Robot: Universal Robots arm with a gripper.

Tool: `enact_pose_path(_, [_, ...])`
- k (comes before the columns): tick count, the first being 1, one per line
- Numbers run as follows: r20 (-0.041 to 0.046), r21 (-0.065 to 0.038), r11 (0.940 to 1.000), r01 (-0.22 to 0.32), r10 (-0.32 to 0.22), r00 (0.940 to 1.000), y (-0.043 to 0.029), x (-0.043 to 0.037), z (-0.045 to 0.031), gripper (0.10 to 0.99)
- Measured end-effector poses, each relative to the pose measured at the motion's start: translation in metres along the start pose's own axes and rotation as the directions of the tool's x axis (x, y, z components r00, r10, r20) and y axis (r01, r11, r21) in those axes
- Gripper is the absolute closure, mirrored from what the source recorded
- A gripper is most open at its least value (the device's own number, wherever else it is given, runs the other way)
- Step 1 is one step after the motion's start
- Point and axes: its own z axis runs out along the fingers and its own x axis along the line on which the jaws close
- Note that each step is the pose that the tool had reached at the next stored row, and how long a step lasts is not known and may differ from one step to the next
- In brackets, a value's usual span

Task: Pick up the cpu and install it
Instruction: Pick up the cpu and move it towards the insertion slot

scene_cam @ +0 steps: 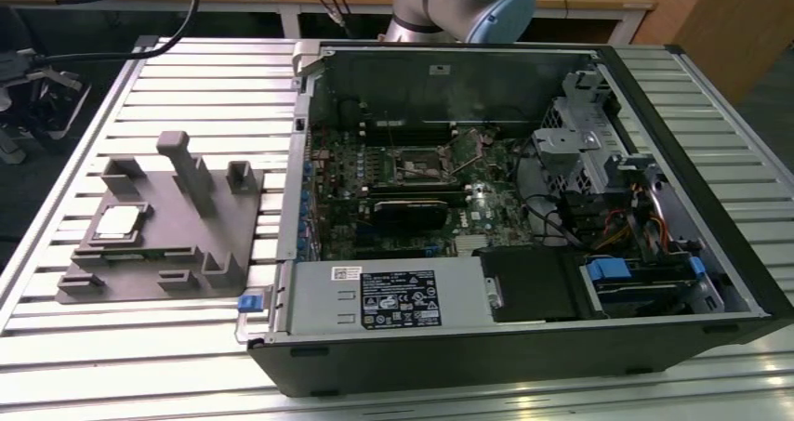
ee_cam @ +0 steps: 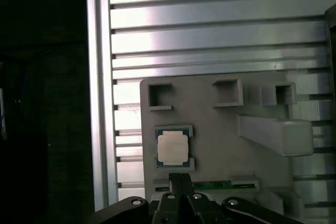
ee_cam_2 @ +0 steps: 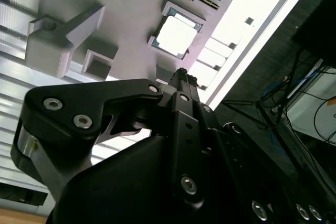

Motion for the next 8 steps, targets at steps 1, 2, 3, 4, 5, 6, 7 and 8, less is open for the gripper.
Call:
enact_pose_path(1, [-0.0001,-0.001,1.0,0.0,0.0,1.0,-0.0001,0.0,0.0009,0.98])
enact_pose_path(2, [-0.0002,-0.002,1.0,0.0,0.0,1.0,-0.0001,-0.0001,0.0019,0.98])
enact_pose_path(3, [-0.0003,-0.003,1.0,0.0,0.0,1.0,-0.0001,-0.0001,0.0025,0.98])
enact_pose_path(4, [-0.0004,-0.003,1.0,0.0,0.0,1.0,-0.0001,-0.0001,0.0032,0.98])
enact_pose_path(5, [-0.0008,-0.003,1.0,0.0,0.0,1.0,-0.0002,-0.0002,0.0041,0.98])
enact_pose_path(6, [-0.0012,-0.003,1.0,0.0,0.0,1.0,-0.0002,-0.0002,0.0051,0.98])
enact_pose_path(7, [-0.0013,-0.003,1.0,0.0,0.0,1.0,-0.0003,-0.0003,0.0062,0.98])
enact_pose_path(8, [-0.0023,-0.003,1.0,0.0,0.0,1.0,-0.0003,-0.0004,0.0071,0.973])
